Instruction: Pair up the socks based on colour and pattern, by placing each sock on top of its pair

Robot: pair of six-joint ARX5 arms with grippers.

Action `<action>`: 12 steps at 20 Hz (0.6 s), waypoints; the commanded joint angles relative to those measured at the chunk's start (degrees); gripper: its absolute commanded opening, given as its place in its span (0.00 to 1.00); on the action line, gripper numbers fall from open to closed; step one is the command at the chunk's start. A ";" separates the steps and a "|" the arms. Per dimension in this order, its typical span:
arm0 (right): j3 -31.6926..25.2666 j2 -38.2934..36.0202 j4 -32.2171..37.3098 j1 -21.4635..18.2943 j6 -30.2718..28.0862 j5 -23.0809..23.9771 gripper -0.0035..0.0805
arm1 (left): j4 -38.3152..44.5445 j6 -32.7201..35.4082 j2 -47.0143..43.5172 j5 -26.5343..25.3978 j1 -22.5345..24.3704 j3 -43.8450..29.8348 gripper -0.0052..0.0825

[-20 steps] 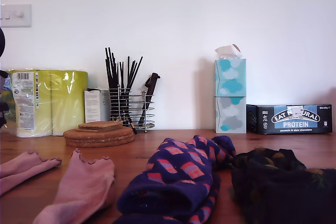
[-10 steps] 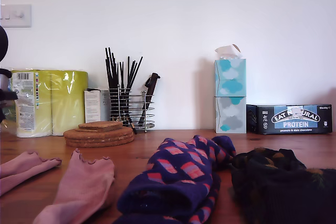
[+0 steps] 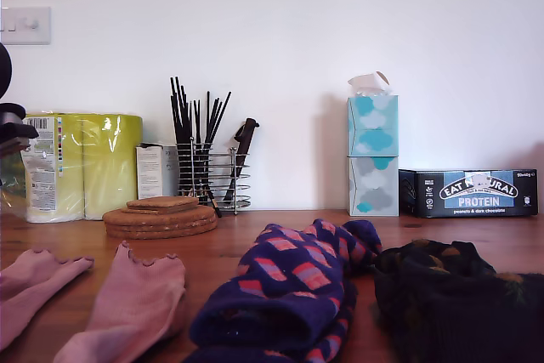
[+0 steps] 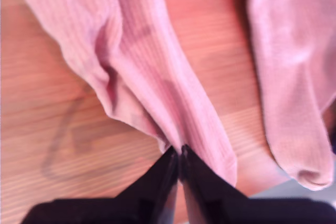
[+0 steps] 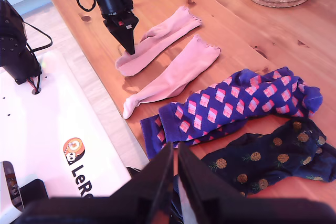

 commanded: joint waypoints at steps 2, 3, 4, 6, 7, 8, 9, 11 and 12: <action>0.28 0.33 0.24 0.24 -0.17 0.28 0.03 | -0.70 1.01 0.90 1.55 -0.15 0.94 0.03; 0.28 0.33 0.26 0.24 -0.17 0.31 0.03 | -1.16 1.60 0.90 1.90 -0.15 1.55 0.03; 0.28 0.33 0.26 0.24 -0.15 0.31 0.03 | -1.86 2.19 0.90 2.25 -0.15 2.34 0.03; 0.28 0.33 0.37 0.24 -0.15 0.35 0.03 | -2.51 2.36 0.90 2.73 -0.15 4.15 0.03; 0.28 0.33 0.72 0.24 -0.15 1.05 0.03 | -3.21 2.93 0.90 3.26 -0.15 5.33 0.03; 0.28 0.33 1.16 0.24 -0.17 1.84 0.03 | -3.87 3.41 0.90 3.52 -0.15 6.54 0.03; 0.28 0.33 1.99 0.24 -0.15 3.04 0.03 | -4.50 3.58 0.90 3.91 -0.15 7.85 0.03; 0.28 0.33 3.34 0.24 -0.13 4.63 0.03 | -5.55 3.87 0.90 5.25 -0.17 10.38 0.03; 0.28 0.33 4.07 0.24 -0.13 4.98 0.03 | -6.10 4.26 0.90 6.27 -0.17 11.76 0.03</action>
